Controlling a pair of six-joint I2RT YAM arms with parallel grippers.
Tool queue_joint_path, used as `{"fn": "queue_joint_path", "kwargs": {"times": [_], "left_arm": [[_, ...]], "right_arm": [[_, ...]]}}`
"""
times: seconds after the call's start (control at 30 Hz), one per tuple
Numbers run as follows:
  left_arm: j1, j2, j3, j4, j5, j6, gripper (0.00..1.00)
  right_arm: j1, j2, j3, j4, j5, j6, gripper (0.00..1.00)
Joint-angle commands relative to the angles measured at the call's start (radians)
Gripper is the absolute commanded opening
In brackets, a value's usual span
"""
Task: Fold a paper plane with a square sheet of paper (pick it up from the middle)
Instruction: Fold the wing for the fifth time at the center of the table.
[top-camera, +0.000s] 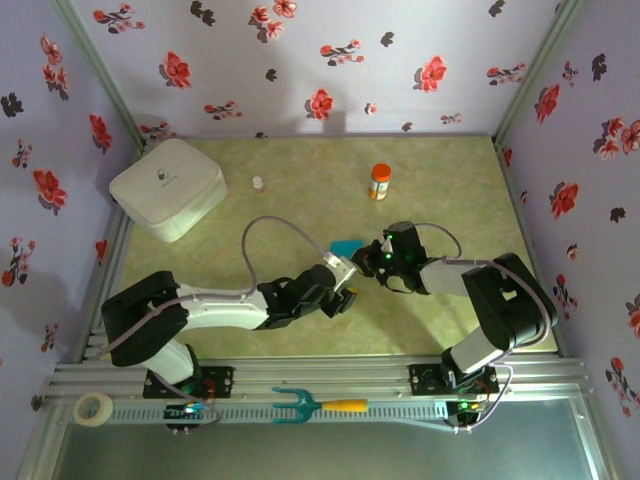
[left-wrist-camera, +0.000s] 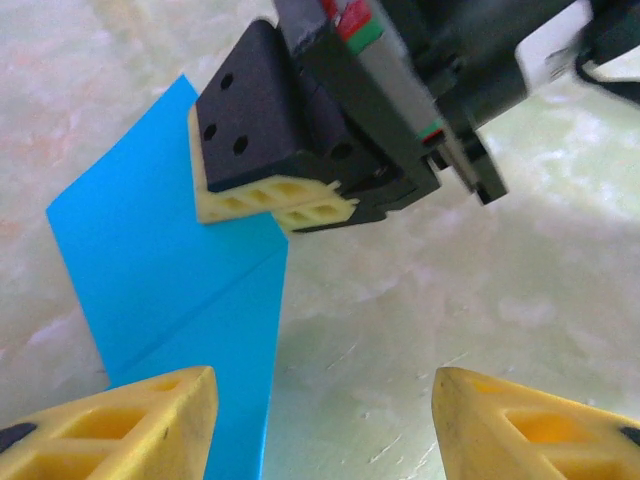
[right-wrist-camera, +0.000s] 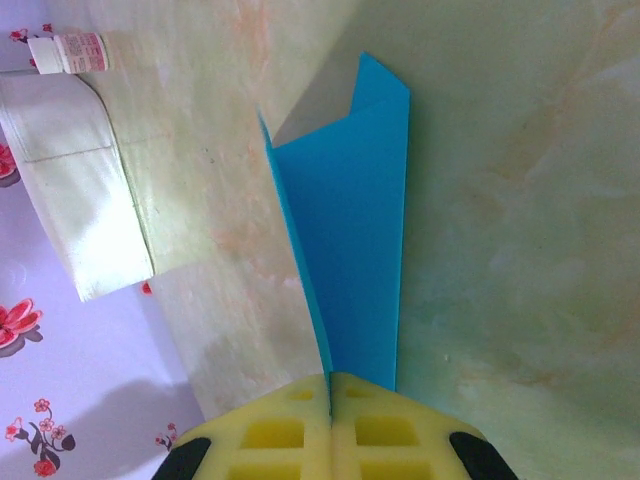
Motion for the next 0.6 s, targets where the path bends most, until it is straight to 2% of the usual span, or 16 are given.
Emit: {"fn": "queue_joint_path", "kwargs": {"times": [0.0,0.3,0.57], "left_arm": [[-0.01,0.036,0.042,-0.106,-0.058,0.021,0.59],[-0.009,0.105,0.105,-0.212,-0.078,-0.01,0.52],[-0.009,0.131,0.126,-0.266,-0.104,-0.018,0.41]], "right_arm": [[0.007,-0.005,-0.012,0.021,0.014,0.017,0.05],[0.007,-0.005,-0.006,0.018,0.013,0.017,0.05],[0.007,-0.01,-0.006,0.016,0.014,0.018,0.05]]}}
